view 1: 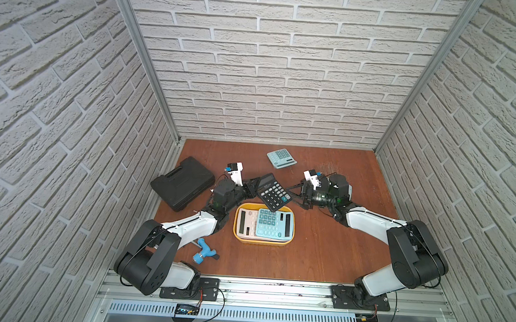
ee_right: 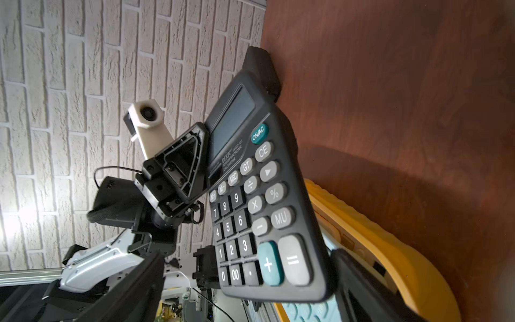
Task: Put the calculator in the storage box
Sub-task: Pick up the calculator at the center of the board.
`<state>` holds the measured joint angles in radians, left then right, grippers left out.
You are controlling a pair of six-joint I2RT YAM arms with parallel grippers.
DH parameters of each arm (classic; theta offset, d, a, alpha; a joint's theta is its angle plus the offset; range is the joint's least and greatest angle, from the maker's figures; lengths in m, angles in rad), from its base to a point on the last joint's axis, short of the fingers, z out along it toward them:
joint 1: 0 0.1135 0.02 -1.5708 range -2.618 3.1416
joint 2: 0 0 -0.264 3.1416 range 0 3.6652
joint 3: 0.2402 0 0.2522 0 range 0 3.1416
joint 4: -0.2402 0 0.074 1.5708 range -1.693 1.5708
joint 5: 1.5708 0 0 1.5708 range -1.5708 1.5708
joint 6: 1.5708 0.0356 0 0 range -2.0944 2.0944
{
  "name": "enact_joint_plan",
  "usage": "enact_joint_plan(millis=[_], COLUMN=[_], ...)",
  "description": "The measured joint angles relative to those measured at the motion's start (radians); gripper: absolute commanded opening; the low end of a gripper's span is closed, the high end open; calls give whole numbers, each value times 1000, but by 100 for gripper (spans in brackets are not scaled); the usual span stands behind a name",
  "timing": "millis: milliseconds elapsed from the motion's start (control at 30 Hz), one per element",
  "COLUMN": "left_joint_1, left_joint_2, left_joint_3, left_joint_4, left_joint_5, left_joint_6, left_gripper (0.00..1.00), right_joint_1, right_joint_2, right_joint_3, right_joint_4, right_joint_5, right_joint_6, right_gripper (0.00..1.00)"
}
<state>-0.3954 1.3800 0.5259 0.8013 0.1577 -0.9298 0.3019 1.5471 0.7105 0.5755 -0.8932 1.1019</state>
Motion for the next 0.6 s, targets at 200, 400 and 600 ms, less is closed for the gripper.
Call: enact_joint_plan(millis=[200,400,600], left_joint_1=[-5,-18,-24], left_joint_2=[0,0,0], left_joint_3=[-45,-77,-94], left_joint_4=[175,240,274], left_joint_5=[-94,-146,-164], left_joint_6=[-50,-65,-69], left_gripper=[0,0,0], right_joint_1=[34,81,120], right_joint_2=[63,147,232], right_joint_3=[-39,-55,-54], right_joint_4=[249,435,610], right_joint_5=[44,81,99], right_joint_6=[175,299,384], right_gripper=[87,53,35])
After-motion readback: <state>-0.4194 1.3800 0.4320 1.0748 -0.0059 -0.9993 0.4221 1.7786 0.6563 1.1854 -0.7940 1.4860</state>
